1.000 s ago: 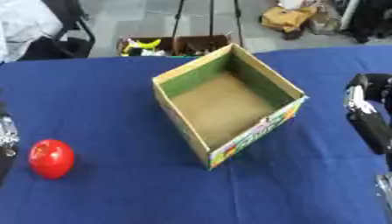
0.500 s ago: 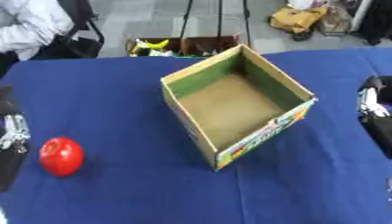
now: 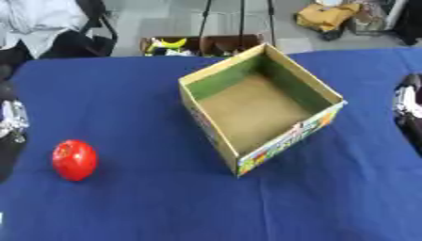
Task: Pick up objects on the table and place them in the box.
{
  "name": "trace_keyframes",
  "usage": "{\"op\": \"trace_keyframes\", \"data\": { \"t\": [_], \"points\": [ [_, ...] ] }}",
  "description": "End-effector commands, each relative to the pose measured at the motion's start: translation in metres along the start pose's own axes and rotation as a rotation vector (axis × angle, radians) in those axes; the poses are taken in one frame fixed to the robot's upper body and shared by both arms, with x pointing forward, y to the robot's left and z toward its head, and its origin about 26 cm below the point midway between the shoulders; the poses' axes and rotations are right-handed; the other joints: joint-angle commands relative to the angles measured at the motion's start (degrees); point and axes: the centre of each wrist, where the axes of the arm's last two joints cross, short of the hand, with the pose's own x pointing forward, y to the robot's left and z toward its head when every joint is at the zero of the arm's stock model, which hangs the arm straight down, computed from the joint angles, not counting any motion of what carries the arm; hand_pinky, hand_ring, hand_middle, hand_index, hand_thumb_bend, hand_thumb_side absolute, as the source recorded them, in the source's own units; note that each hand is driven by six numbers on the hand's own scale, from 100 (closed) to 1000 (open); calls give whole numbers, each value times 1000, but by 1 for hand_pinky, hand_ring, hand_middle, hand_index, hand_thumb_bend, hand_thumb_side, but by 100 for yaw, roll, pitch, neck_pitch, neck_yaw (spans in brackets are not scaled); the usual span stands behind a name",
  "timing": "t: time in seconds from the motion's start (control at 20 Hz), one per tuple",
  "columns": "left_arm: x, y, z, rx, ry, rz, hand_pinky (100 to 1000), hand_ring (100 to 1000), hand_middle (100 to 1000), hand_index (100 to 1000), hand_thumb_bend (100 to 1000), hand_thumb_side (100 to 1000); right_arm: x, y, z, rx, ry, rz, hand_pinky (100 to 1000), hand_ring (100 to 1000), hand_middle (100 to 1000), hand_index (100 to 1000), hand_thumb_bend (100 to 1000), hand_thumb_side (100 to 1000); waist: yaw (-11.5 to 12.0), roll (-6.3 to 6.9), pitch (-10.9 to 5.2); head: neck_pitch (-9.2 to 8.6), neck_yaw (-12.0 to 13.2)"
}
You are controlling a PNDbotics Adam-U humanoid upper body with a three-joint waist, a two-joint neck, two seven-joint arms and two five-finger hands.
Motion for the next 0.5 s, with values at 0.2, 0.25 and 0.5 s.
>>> {"op": "trace_keyframes", "data": {
  "t": [0.2,0.25,0.5],
  "points": [
    [-12,13,-21,-232,-69,-86,364,630,723,914,134,959,6,-4,-1,4,-26,2,726,517,427,654,100,505,-14,22,-173,73,-78],
    [-15,15,-24,-283,-75,-97,374,649,744,927,128,940,5,-4,-1,7,-25,5,726,517,427,654,100,506,-15,30,-185,62,-93],
    [-24,27,-42,-530,-117,-217,445,718,828,973,168,840,5,-4,0,21,-25,11,725,516,426,654,100,509,-49,41,-208,-36,-83]
  ]
}}
